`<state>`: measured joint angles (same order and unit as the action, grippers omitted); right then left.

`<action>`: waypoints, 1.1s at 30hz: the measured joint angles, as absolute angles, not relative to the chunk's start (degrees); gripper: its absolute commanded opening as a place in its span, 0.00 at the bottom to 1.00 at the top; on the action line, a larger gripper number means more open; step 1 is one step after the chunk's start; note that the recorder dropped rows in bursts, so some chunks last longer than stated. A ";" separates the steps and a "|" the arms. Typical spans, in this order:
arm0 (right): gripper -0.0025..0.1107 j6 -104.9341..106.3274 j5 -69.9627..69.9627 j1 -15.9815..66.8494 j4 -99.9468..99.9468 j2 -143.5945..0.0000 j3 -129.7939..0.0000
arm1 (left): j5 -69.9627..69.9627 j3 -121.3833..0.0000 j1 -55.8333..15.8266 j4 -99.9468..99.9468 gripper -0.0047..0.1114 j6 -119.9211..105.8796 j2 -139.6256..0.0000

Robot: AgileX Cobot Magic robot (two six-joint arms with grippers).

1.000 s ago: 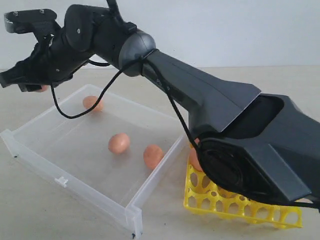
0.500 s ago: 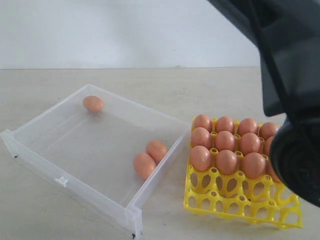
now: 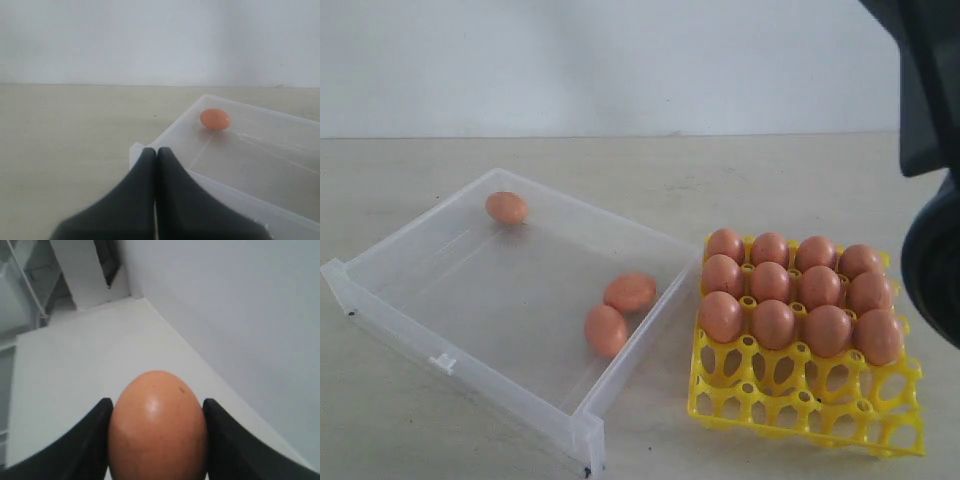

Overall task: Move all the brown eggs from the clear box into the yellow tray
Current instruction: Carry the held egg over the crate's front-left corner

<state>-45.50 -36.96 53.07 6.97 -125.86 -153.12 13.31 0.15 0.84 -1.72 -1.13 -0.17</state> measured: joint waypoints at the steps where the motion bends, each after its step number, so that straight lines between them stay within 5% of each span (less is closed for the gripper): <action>1: 0.02 -49.28 -38.78 53.07 3.90 -126.11 -153.12 | 13.31 0.15 0.84 -1.72 0.00 -1.13 -0.17; 8: 0.02 -61.30 -39.92 54.44 -19.45 -128.07 -153.12 | 13.31 0.15 0.84 -1.72 0.00 -1.13 -0.17; 17: 0.02 -55.88 -10.06 66.96 -71.92 -129.20 -152.73 | 13.31 0.15 0.84 -1.72 0.00 -1.13 -0.17; 21: 0.02 -59.16 -6.08 68.71 -80.57 -129.64 -150.53 | 13.31 0.15 0.84 -1.72 0.00 -1.13 -0.17; 33: 0.02 -39.77 11.34 68.61 -88.32 -120.28 -114.00 | 13.31 0.15 0.84 -1.72 0.00 -1.13 -0.17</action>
<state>-39.77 11.34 68.61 -88.32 -120.28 -114.00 13.31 0.15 0.84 -1.72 -1.13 -0.17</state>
